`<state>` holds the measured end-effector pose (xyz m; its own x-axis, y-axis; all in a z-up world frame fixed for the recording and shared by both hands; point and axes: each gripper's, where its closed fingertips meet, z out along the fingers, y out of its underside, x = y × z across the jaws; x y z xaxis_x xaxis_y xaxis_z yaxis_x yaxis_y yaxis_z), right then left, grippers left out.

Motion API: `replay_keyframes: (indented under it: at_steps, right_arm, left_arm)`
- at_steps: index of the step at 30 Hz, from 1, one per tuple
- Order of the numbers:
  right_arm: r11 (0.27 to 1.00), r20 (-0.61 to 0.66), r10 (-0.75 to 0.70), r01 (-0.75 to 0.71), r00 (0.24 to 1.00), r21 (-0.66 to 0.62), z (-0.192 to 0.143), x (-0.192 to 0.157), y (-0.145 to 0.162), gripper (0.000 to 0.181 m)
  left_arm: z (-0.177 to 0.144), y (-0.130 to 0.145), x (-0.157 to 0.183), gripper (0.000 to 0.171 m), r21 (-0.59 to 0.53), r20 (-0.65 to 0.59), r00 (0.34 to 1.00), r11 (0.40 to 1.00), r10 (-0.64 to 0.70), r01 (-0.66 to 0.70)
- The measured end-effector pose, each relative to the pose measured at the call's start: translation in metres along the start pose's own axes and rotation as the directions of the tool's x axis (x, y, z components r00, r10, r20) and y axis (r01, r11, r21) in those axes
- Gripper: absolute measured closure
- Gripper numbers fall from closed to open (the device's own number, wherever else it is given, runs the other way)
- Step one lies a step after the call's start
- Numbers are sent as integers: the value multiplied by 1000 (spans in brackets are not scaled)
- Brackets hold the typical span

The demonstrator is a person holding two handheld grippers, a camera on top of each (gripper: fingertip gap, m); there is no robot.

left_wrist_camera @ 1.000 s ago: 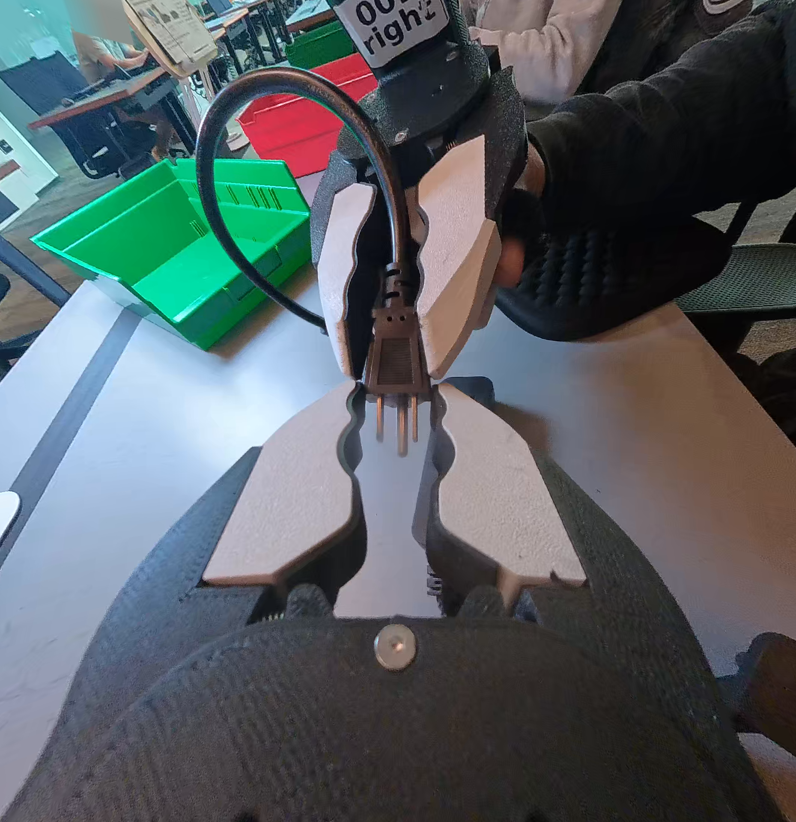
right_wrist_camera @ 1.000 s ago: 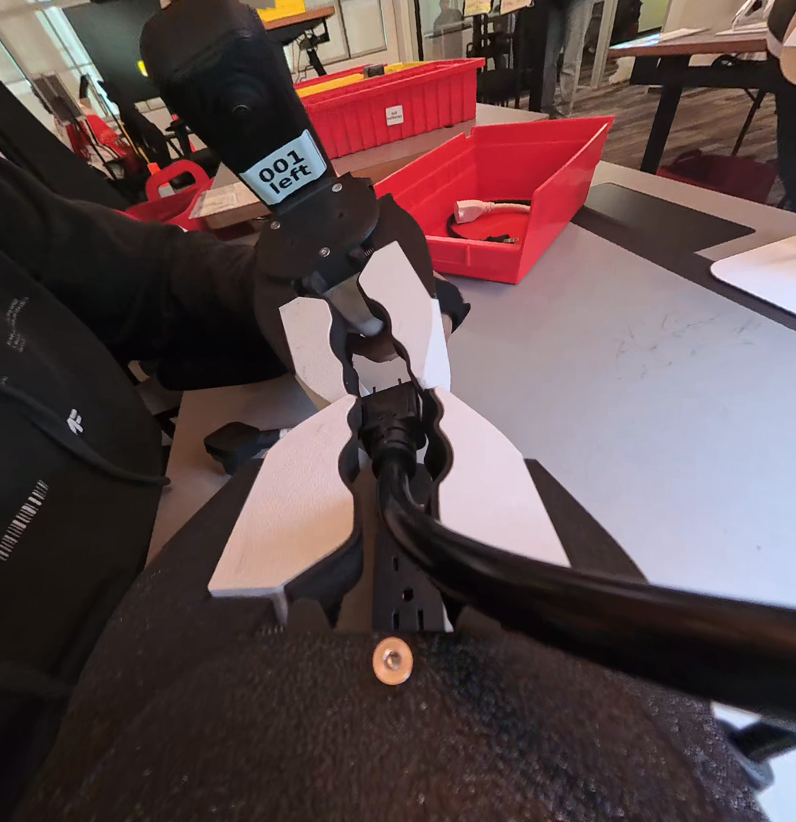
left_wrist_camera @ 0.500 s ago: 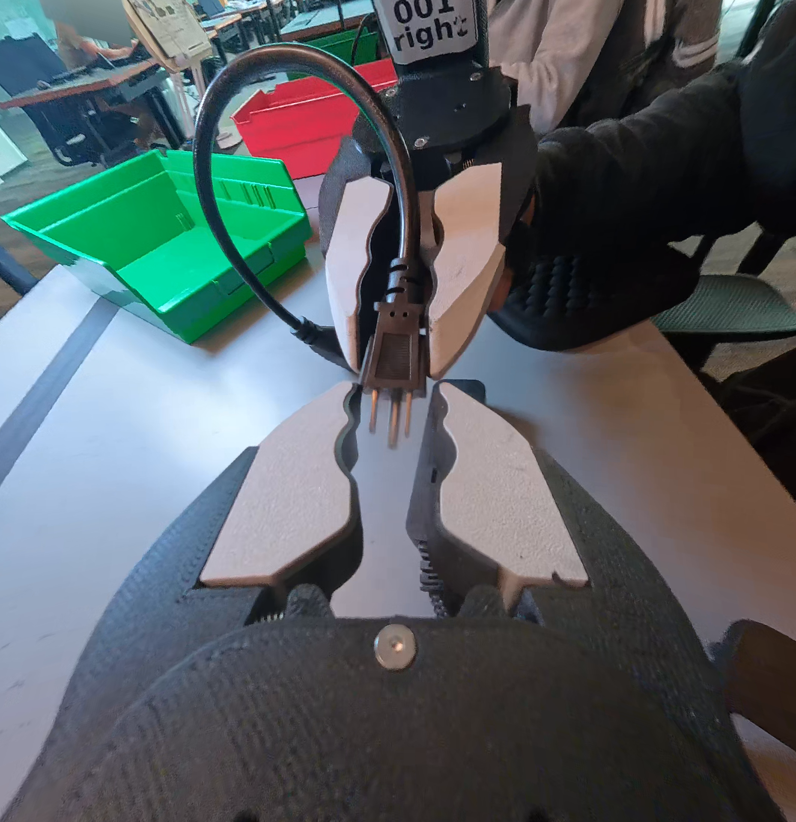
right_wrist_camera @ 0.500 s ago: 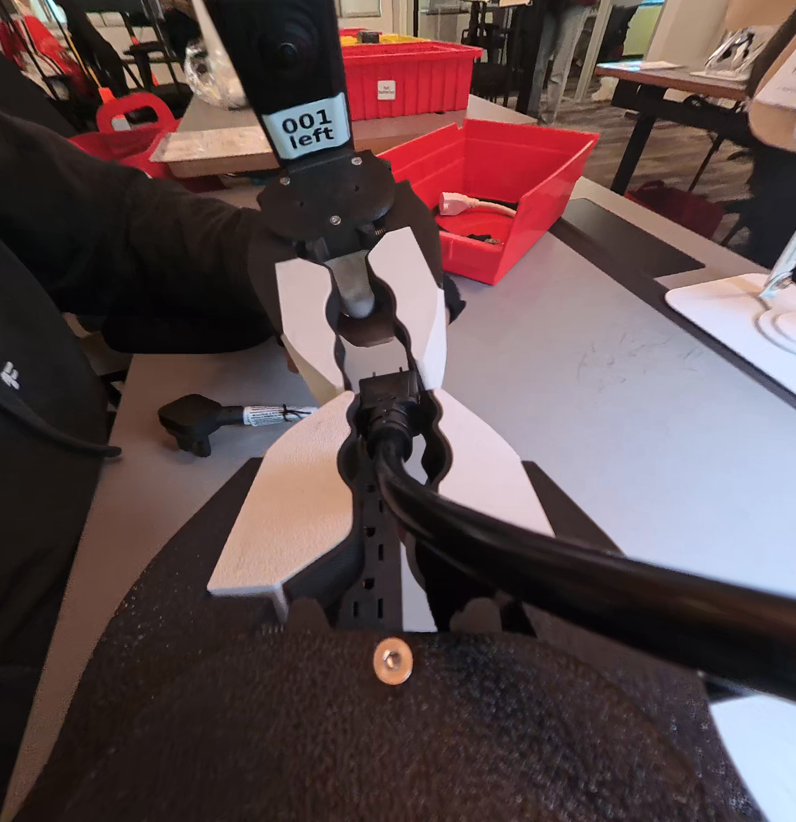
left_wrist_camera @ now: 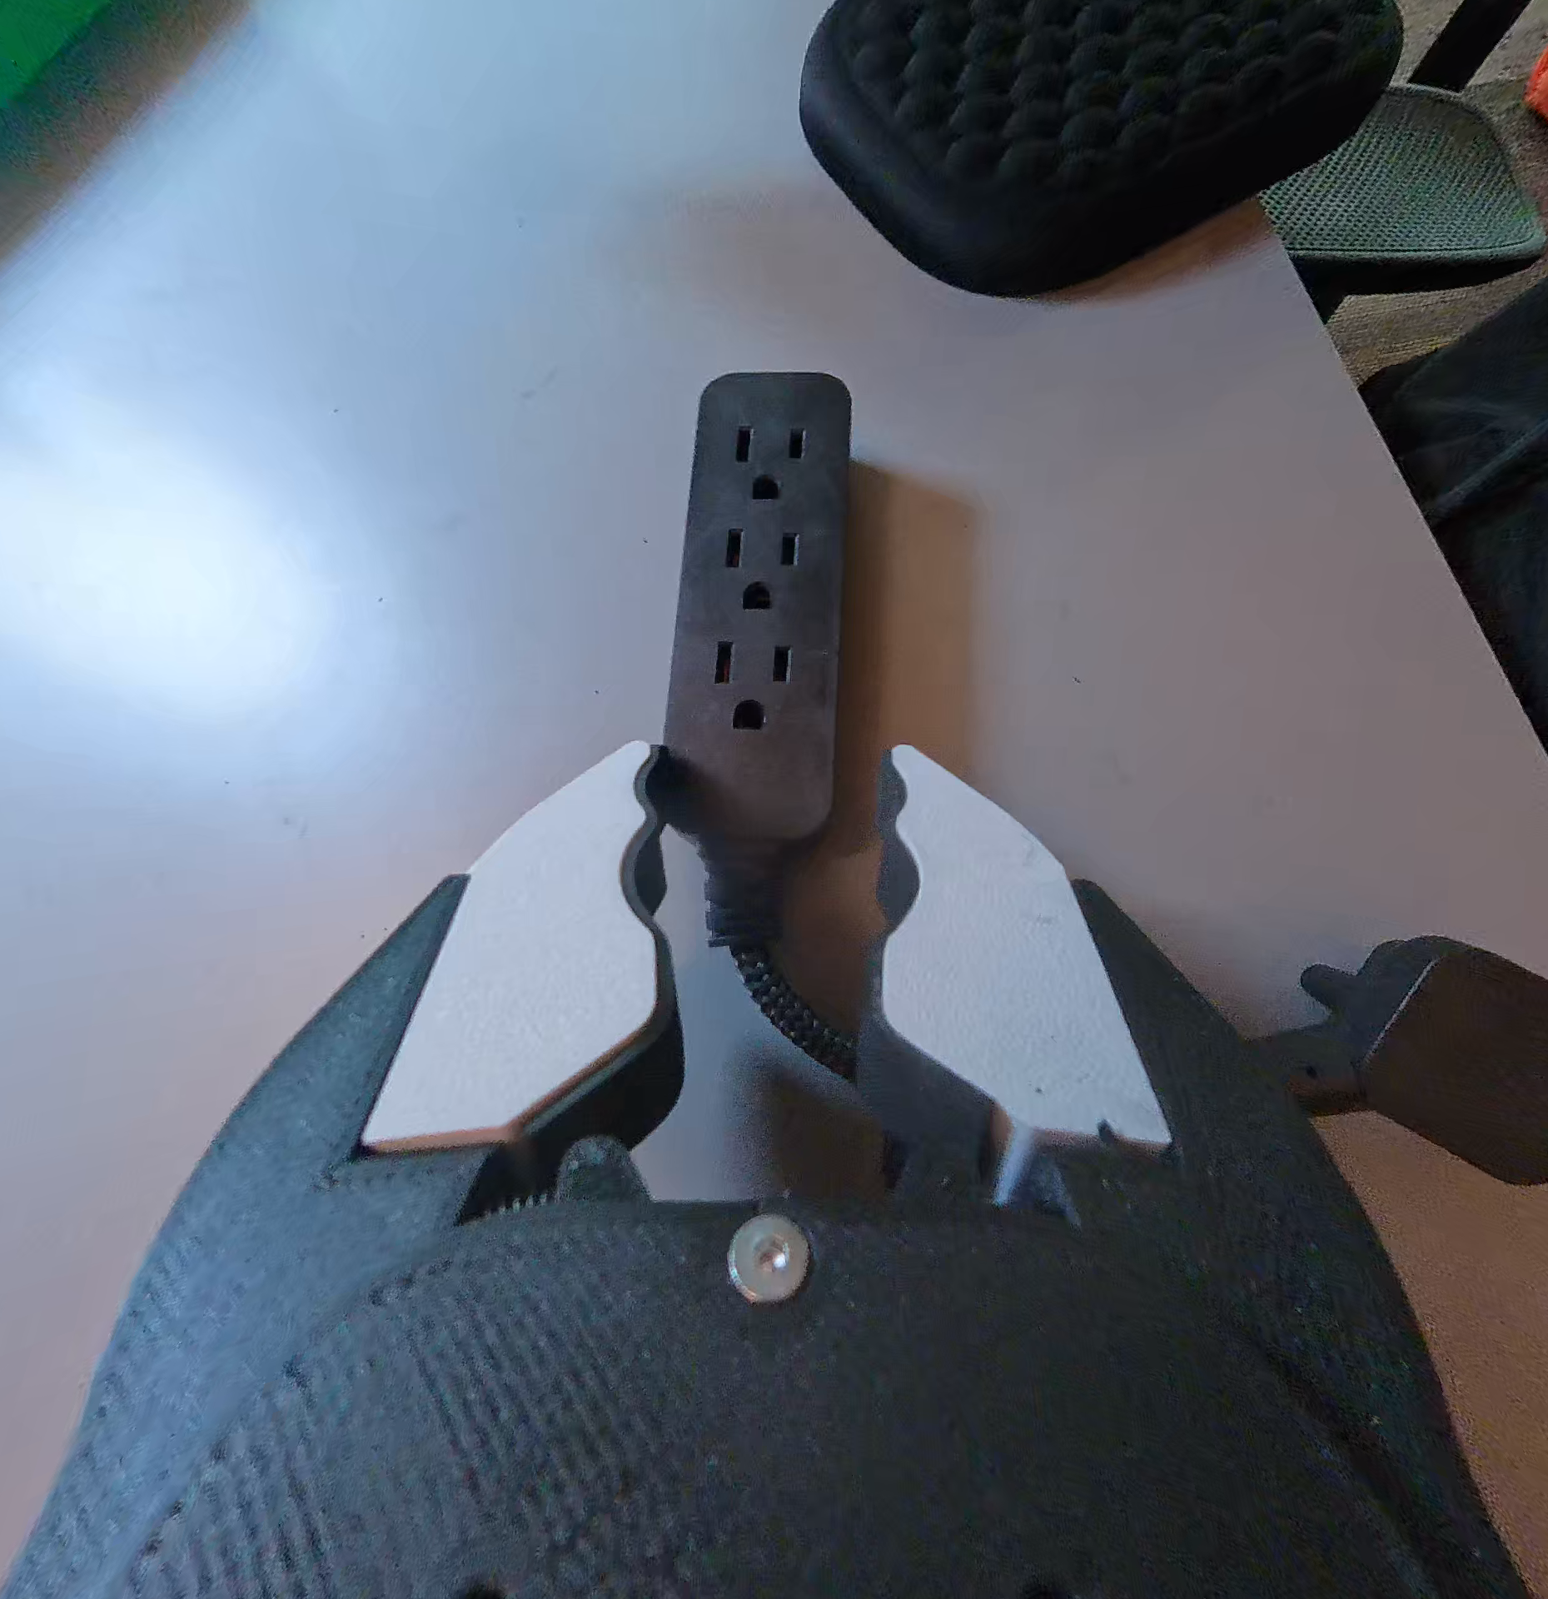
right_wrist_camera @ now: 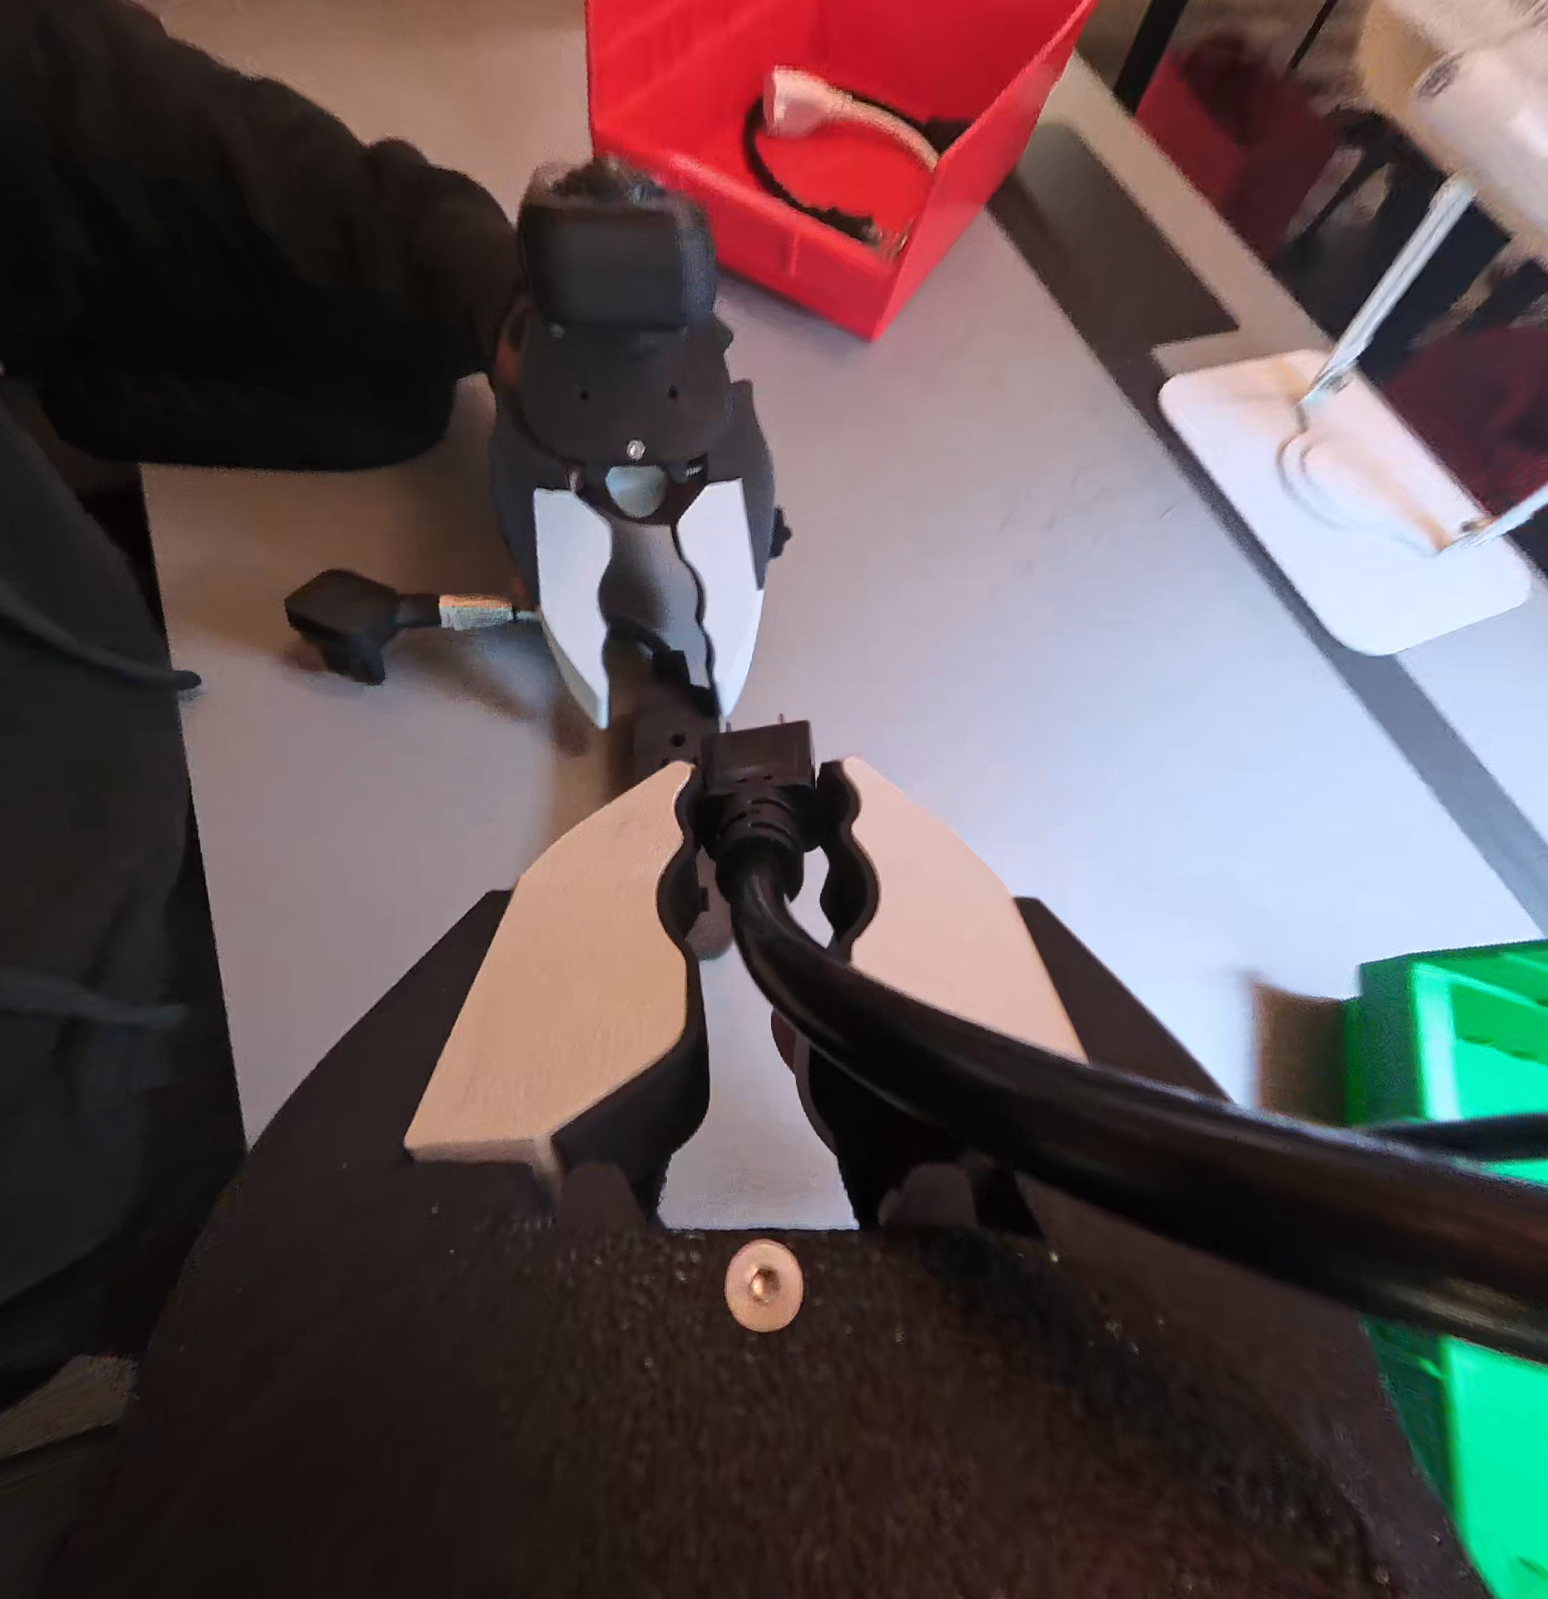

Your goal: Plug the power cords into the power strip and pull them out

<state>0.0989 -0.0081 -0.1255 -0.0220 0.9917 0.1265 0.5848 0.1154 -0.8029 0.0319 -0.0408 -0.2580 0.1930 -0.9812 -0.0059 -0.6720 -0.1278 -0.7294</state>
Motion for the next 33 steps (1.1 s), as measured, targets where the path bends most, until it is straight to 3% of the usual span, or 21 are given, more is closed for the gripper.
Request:
replay_keyframes:
  at_steps: [7,15,25,33]
  right_arm:
    - [997,115,63,-58,991,-50,45,-21,26,154]
    - [985,182,50,-19,982,-169,75,-26,34,154]
    - [991,120,87,-74,989,-109,67,-9,32,154]
    - [987,22,148,-146,989,-69,53,7,44,153]
  left_arm:
    - [-1,7,-10,119,-28,51,998,999,-36,38]
    - [5,10,-8,130,-39,45,998,998,-41,42]
    - [2,14,-24,130,-47,129,986,992,-109,115]
    - [-16,32,-60,131,-40,322,880,924,-348,380]
